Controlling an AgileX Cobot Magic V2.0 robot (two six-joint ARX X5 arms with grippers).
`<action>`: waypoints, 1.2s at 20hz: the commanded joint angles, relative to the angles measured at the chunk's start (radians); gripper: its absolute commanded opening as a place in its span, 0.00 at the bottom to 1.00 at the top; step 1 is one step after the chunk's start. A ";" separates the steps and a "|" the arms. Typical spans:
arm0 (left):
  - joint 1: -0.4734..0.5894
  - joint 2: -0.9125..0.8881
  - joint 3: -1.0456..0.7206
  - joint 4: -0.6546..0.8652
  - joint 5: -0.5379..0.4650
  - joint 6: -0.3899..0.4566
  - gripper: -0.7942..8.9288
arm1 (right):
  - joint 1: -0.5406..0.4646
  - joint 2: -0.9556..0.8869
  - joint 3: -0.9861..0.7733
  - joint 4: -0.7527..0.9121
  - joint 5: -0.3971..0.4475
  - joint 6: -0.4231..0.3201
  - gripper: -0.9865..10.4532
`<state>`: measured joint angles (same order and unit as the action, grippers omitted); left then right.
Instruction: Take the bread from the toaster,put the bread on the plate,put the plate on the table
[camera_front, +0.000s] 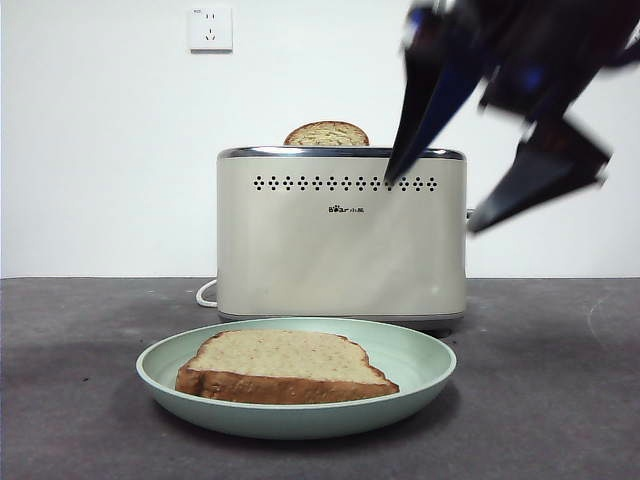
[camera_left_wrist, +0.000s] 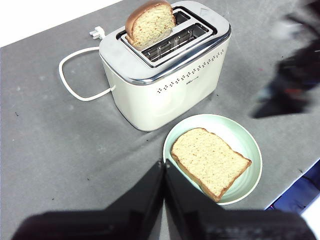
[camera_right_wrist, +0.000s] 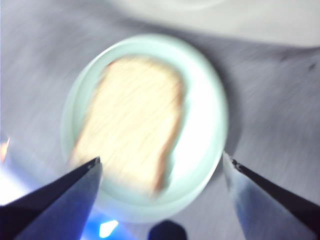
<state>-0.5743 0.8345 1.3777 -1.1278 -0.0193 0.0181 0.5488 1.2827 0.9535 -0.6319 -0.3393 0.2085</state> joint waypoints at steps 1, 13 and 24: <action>0.000 -0.003 0.002 0.003 0.004 0.009 0.07 | 0.041 -0.135 -0.003 -0.100 -0.002 -0.073 0.44; 0.000 -0.003 0.002 -0.023 0.053 0.009 0.07 | 0.145 -0.513 -0.003 -0.373 -0.001 -0.086 0.07; 0.000 -0.003 0.002 -0.034 0.047 0.009 0.08 | 0.145 -0.520 -0.003 -0.372 0.005 -0.086 0.09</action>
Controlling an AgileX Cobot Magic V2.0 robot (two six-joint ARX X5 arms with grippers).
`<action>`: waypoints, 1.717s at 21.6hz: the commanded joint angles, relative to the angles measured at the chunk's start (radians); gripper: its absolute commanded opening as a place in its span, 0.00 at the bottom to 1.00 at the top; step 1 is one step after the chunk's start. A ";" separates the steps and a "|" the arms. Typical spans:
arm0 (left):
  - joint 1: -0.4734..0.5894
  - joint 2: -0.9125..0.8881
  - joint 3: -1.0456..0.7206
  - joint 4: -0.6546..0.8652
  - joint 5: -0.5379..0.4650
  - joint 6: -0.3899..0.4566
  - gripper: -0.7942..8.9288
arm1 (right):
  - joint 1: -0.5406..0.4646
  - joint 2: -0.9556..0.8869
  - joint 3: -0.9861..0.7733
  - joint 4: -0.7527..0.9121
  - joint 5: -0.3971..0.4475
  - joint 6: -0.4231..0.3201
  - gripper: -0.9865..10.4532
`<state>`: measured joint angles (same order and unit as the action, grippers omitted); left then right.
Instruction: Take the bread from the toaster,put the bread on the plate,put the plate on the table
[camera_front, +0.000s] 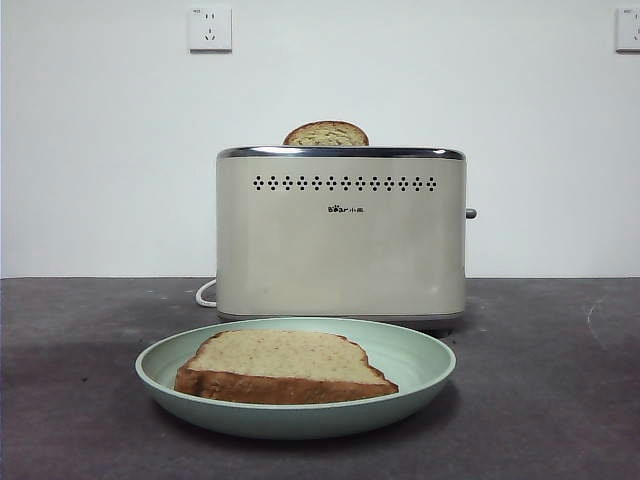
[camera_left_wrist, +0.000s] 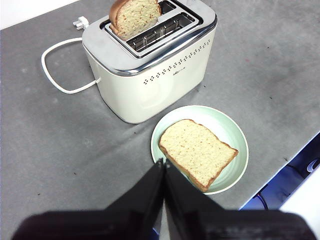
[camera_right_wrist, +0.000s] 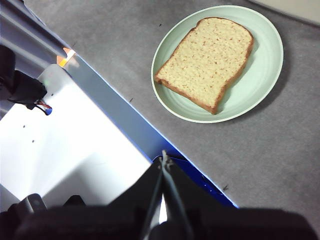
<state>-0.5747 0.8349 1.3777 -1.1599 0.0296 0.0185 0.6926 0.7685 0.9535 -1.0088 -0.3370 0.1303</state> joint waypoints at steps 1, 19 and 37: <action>0.000 -0.003 0.002 -0.002 -0.002 0.009 0.08 | 0.002 -0.006 -0.003 0.005 0.003 -0.008 0.09; -0.005 0.019 0.001 0.048 -0.058 0.029 0.08 | 0.002 -0.006 -0.003 0.005 0.003 -0.008 0.09; 0.380 -0.106 -0.235 0.947 0.235 0.227 0.08 | 0.002 -0.006 -0.003 0.005 0.003 -0.008 0.09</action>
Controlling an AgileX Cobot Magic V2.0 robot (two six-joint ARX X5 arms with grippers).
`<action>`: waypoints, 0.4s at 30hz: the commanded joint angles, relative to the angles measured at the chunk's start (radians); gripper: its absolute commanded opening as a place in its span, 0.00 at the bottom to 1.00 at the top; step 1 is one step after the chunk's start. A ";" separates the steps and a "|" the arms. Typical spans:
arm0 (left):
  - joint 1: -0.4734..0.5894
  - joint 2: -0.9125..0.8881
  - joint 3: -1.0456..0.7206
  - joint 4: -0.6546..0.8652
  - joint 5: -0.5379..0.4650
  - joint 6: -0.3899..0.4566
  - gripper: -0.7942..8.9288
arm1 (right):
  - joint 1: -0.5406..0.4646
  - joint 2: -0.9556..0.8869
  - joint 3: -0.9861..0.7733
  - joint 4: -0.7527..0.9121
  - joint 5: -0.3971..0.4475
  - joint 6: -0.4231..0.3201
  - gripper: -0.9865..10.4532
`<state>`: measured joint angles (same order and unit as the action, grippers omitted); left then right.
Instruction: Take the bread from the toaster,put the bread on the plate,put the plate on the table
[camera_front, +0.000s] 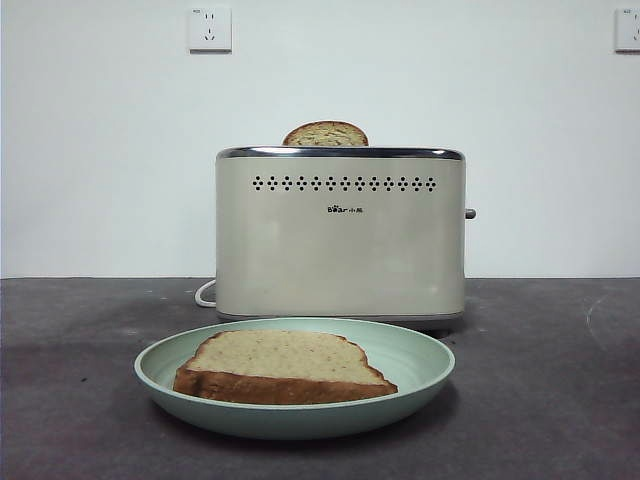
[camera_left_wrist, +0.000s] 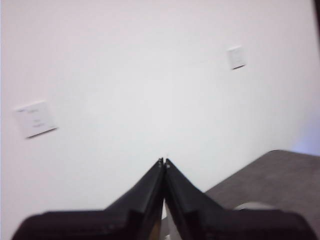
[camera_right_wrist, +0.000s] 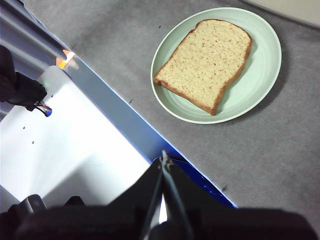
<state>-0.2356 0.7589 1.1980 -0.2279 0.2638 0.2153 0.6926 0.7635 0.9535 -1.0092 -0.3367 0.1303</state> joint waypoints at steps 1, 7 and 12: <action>0.066 -0.052 -0.092 0.027 0.000 0.032 0.08 | 0.002 -0.001 -0.003 0.005 0.003 -0.008 0.09; 0.168 -0.209 -0.365 0.125 -0.067 0.048 0.08 | 0.002 -0.001 -0.003 0.005 0.003 -0.008 0.09; 0.206 -0.360 -0.631 0.224 -0.116 0.033 0.08 | 0.002 -0.001 -0.003 0.005 0.003 -0.008 0.09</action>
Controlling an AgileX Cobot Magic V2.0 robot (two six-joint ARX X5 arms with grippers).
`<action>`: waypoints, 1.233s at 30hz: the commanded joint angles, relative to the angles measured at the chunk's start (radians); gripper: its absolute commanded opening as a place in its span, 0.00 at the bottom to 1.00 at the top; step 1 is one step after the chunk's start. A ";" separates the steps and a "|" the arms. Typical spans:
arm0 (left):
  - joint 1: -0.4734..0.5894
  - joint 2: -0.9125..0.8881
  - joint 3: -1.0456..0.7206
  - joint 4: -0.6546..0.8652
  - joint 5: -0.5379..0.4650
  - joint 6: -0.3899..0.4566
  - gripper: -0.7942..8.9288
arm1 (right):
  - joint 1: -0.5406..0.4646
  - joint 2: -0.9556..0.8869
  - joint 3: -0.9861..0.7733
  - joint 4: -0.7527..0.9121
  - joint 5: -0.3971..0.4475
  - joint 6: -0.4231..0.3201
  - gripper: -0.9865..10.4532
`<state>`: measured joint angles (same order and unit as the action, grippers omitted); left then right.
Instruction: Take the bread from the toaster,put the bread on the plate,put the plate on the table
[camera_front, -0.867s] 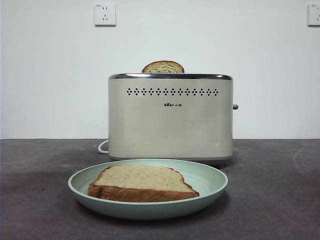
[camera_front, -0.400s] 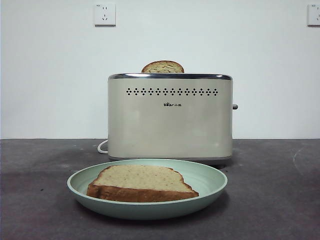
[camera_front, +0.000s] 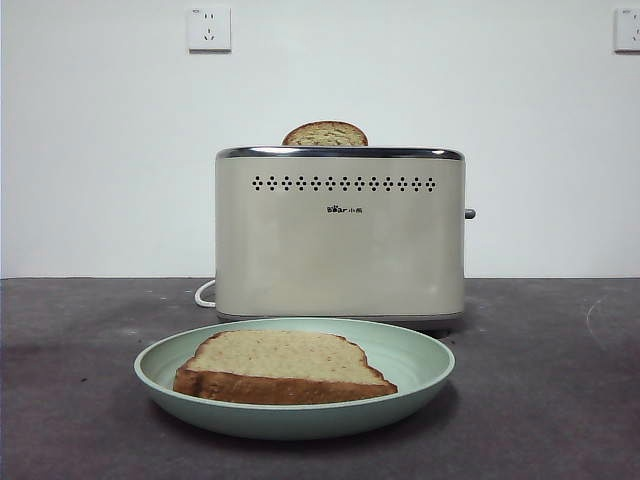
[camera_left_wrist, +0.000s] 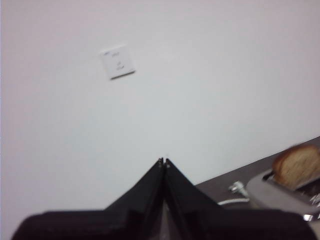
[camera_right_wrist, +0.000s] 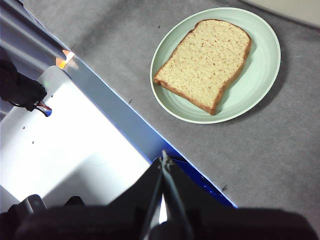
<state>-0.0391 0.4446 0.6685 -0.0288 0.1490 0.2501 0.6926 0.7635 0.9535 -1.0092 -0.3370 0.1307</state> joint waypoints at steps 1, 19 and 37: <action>0.014 -0.074 -0.152 0.036 -0.006 -0.012 0.08 | 0.002 -0.001 -0.003 0.005 0.003 -0.008 0.09; 0.048 -0.428 -0.666 0.025 -0.077 -0.182 0.08 | 0.002 -0.001 -0.003 0.005 0.003 -0.008 0.09; 0.055 -0.443 -0.665 -0.145 -0.069 -0.257 0.08 | 0.002 -0.001 -0.003 0.005 0.003 -0.008 0.09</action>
<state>0.0124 0.0048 0.0151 -0.1795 0.0811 0.0010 0.6926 0.7635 0.9535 -1.0092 -0.3367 0.1303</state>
